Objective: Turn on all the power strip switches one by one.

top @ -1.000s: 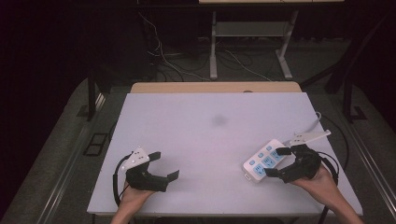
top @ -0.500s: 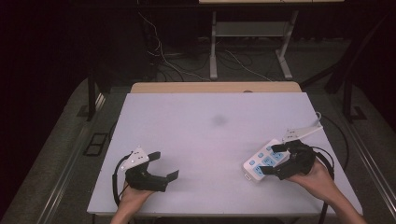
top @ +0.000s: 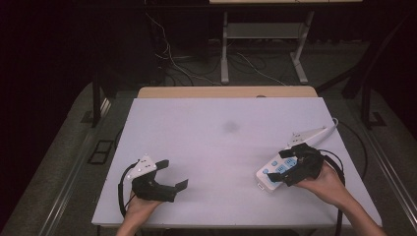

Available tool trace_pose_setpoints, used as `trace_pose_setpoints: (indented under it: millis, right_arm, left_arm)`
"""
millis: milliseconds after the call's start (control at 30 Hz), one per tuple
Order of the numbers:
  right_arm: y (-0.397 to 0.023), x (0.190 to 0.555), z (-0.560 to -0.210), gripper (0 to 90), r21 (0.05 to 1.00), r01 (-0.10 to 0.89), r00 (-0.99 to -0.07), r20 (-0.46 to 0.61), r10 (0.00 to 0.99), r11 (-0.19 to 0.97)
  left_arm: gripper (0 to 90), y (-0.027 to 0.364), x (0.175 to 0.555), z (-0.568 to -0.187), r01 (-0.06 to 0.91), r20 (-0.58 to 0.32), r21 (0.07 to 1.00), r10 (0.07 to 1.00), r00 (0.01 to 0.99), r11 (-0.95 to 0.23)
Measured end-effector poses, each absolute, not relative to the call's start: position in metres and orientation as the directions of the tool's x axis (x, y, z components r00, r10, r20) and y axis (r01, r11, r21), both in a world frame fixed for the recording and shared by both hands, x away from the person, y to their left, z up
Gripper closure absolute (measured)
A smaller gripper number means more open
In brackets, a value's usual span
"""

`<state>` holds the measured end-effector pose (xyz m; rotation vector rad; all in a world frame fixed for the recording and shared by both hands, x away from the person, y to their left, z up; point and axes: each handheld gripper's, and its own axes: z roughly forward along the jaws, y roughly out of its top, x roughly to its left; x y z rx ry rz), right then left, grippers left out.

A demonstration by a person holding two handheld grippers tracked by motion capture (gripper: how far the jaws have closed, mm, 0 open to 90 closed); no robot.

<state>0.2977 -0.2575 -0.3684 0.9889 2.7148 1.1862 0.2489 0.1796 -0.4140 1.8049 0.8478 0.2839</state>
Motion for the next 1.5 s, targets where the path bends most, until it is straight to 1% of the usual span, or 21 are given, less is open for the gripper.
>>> trace_pose_setpoints:
  millis: [300,367,433,467,533,600,667,1000,1200,1267,1500]
  right_arm:
    - [-0.252,0.303,-0.373,0.9,0.641,0.553,-0.8,0.232,0.553,0.532]
    - [-0.252,0.304,-0.374,15.8,0.641,0.544,-0.808,0.228,0.543,0.542]
    - [-0.251,0.306,-0.375,17.6,0.635,0.547,-0.806,0.224,0.548,0.546]
    - [-0.251,0.306,-0.375,23.5,0.629,0.55,-0.804,0.22,0.552,0.55]
    - [-0.25,0.308,-0.377,27.0,0.621,0.551,-0.804,0.218,0.553,0.557]
    - [-0.25,0.309,-0.379,36.1,0.618,0.55,-0.805,0.214,0.553,0.562]
    - [-0.249,0.311,-0.38,42.7,0.61,0.556,-0.801,0.21,0.561,0.564]
    - [-0.247,0.315,-0.386,67.2,0.585,0.573,-0.79,0.207,0.578,0.574]
    - [-0.245,0.317,-0.389,85.6,0.584,0.573,-0.79,0.209,0.576,0.574]
    - [-0.245,0.319,-0.389,89.8,0.586,0.57,-0.793,0.21,0.572,0.576]
    - [-0.245,0.323,-0.392,89.8,0.576,0.571,-0.795,0.213,0.568,0.585]
  left_arm:
    - [0.0,0.179,0.249,-0.414,0.411,-0.2,0.895,0.666,0.719,-0.175]
    - [0.0,0.179,0.249,-0.414,0.41,-0.198,0.895,0.666,0.719,-0.177]
    - [0.0,0.179,0.249,-0.414,0.411,-0.198,0.894,0.666,0.719,-0.177]
    - [0.0,0.179,0.249,-0.414,0.411,-0.197,0.894,0.666,0.719,-0.178]
    - [0.0,0.179,0.249,-0.414,0.411,-0.198,0.894,0.666,0.719,-0.177]
    - [0.0,0.18,0.249,-0.414,0.411,-0.199,0.895,0.666,0.719,-0.176]
    - [0.0,0.18,0.249,-0.414,0.41,-0.198,0.894,0.666,0.719,-0.178]
    - [0.0,0.179,0.249,-0.414,0.41,-0.197,0.895,0.667,0.719,-0.177]
    - [0.0,0.179,0.249,-0.414,0.409,-0.197,0.895,0.666,0.719,-0.177]
    - [0.0,0.179,0.249,-0.414,0.409,-0.197,0.895,0.666,0.72,-0.178]
    - [0.0,0.178,0.249,-0.414,0.407,-0.194,0.895,0.664,0.723,-0.182]
